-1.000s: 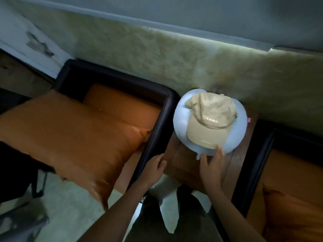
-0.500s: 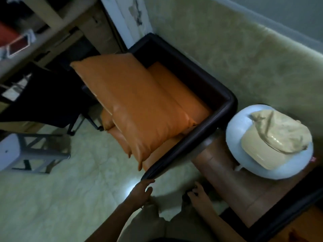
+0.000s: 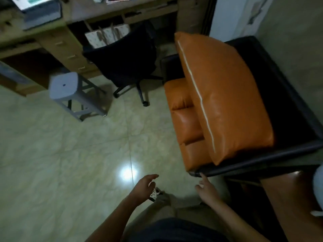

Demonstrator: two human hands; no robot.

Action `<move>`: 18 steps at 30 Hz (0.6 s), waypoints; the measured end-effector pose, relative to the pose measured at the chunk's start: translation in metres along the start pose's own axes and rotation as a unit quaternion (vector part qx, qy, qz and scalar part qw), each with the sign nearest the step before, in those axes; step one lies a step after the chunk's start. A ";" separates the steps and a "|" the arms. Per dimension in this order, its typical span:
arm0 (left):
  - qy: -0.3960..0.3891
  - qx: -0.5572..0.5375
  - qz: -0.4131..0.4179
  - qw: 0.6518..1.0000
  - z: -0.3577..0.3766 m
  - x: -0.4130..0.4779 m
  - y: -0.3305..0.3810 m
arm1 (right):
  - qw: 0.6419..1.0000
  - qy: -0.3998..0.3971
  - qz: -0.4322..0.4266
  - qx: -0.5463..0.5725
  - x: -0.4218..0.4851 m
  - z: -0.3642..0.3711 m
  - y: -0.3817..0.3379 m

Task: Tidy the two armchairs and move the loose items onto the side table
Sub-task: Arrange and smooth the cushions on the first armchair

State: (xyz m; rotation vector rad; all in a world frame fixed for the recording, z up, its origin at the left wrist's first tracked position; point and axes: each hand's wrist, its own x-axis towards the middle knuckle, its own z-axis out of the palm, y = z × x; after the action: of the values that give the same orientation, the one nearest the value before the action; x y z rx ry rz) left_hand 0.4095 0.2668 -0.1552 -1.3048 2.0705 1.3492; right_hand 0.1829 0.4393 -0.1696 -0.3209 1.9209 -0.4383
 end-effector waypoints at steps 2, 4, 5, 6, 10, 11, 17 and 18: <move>-0.003 -0.003 -0.015 1.000 -0.033 0.000 -0.045 | 1.000 -0.017 -0.002 -0.027 0.009 0.029 -0.027; -0.002 -0.006 -0.033 0.999 -0.065 0.000 -0.086 | 0.998 -0.028 0.001 -0.057 0.018 0.059 -0.050; 0.007 -0.012 -0.048 0.999 -0.080 -0.001 -0.104 | 0.997 -0.038 -0.003 -0.073 0.023 0.071 -0.063; 0.024 -0.027 -0.067 0.997 -0.093 -0.004 -0.120 | 0.995 -0.048 -0.010 -0.092 0.026 0.082 -0.077; 0.101 -0.103 -0.144 0.979 -0.122 -0.022 -0.170 | 0.989 -0.051 -0.081 -0.115 0.035 0.111 -0.151; 0.103 -0.116 -0.154 0.976 -0.124 -0.026 -0.180 | 0.987 -0.052 -0.097 -0.113 0.039 0.116 -0.168; 0.025 -0.128 -0.204 0.970 -0.117 -0.042 -0.228 | 0.983 -0.091 -0.097 -0.125 0.076 0.139 -0.216; 0.012 -0.124 -0.212 0.969 -0.120 -0.041 -0.234 | 0.983 -0.098 -0.098 -0.121 0.083 0.139 -0.223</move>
State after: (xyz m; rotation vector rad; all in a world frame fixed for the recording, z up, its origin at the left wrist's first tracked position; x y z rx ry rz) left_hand 0.6483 0.1559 -0.1935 -1.7520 1.5447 1.4228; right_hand 0.2848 0.1840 -0.1874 -0.6921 1.7582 -0.2886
